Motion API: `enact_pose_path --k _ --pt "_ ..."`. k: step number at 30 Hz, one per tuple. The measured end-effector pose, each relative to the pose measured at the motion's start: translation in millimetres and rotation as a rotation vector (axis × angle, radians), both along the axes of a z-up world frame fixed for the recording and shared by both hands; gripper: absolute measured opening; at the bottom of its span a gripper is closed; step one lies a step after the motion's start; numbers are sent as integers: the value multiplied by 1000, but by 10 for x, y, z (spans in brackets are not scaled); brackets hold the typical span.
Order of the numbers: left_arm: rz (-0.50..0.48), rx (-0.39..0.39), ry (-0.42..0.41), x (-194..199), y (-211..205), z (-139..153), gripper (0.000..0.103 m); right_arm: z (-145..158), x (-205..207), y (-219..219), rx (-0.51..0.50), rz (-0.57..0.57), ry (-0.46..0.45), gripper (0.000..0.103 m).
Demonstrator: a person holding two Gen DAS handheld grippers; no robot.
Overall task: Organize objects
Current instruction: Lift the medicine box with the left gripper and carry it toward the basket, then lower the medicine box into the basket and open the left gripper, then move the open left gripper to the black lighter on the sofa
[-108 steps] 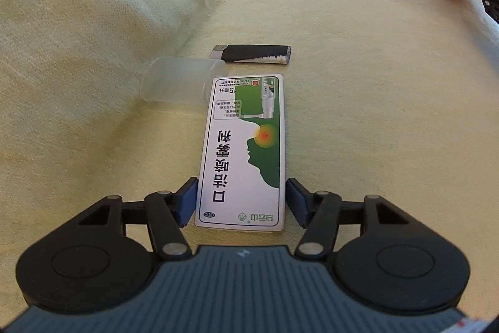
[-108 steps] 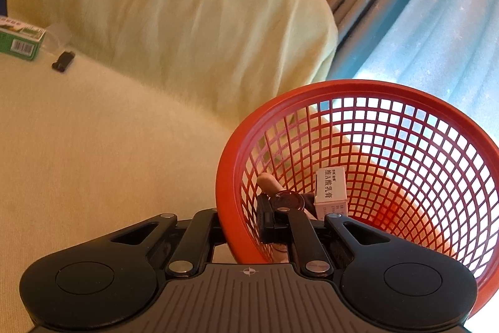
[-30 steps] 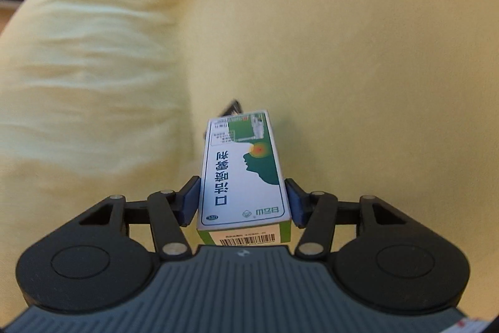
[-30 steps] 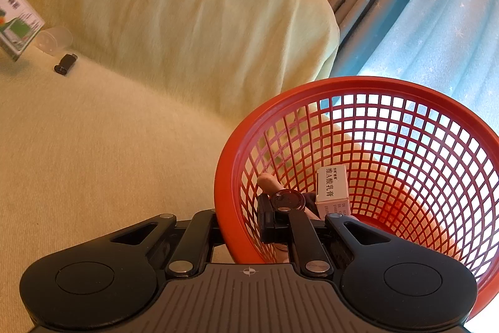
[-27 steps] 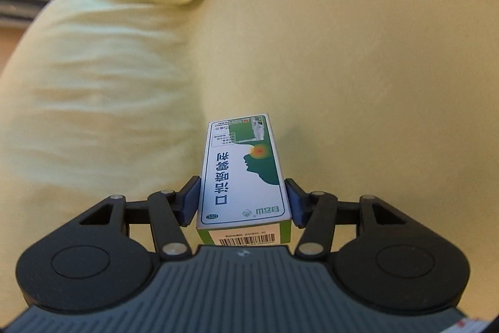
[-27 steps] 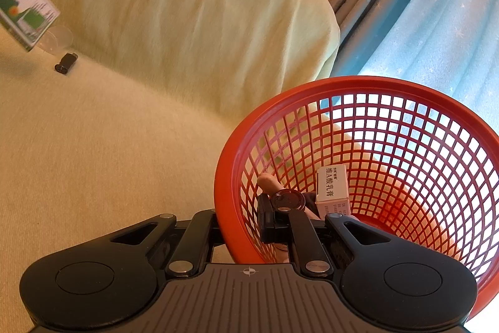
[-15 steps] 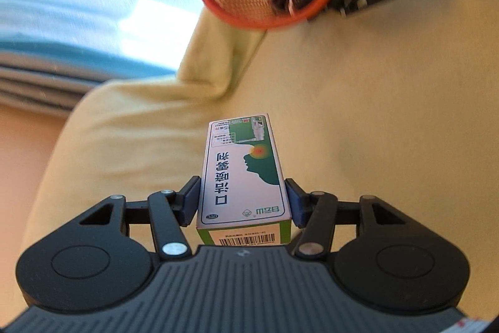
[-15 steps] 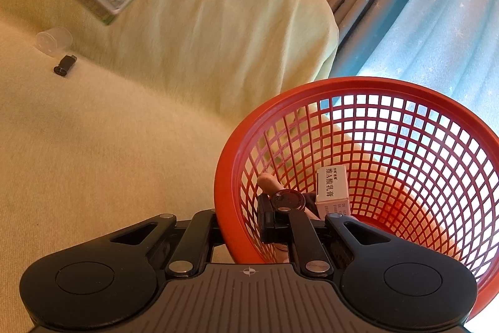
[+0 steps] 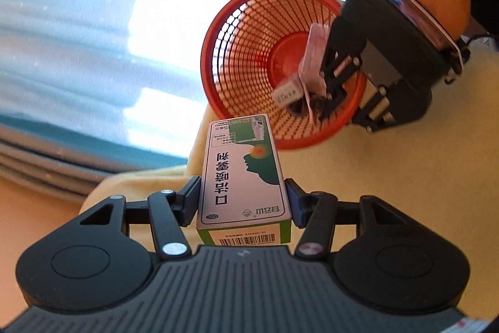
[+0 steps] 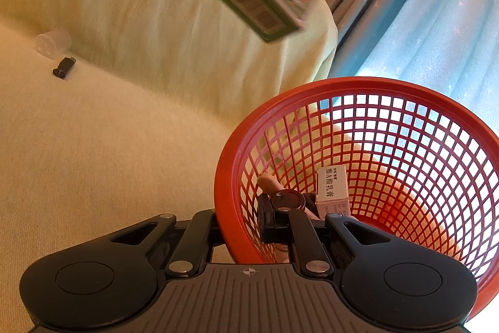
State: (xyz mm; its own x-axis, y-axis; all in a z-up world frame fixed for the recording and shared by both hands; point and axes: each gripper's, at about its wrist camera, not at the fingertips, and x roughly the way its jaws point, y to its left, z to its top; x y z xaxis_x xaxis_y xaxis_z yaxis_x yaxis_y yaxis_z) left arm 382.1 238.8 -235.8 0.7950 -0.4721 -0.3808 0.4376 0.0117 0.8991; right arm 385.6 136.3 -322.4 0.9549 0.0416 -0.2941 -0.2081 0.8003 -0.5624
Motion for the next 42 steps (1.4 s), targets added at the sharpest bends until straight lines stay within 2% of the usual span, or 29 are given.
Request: enact_pose_path --k 8,13,16,19,28,42 --pt "-92 -7 20 165 -516 96 52 -2 -4 -2 2 1 -1 7" --pt "-88 -52 105 356 -848 114 52 14 -3 -8 12 0 0 7" --pt "-49 -100 189 513 -1060 63 53 34 0 -6 19 -1 1 7" --pt "-9 -173 239 619 -1227 49 60 44 6 2 23 0 1 7" --pt "77 -265 275 716 -1085 186 61 79 19 66 34 0 4 7" --pt "186 -287 293 709 -702 213 61 74 94 101 31 0 5 7"
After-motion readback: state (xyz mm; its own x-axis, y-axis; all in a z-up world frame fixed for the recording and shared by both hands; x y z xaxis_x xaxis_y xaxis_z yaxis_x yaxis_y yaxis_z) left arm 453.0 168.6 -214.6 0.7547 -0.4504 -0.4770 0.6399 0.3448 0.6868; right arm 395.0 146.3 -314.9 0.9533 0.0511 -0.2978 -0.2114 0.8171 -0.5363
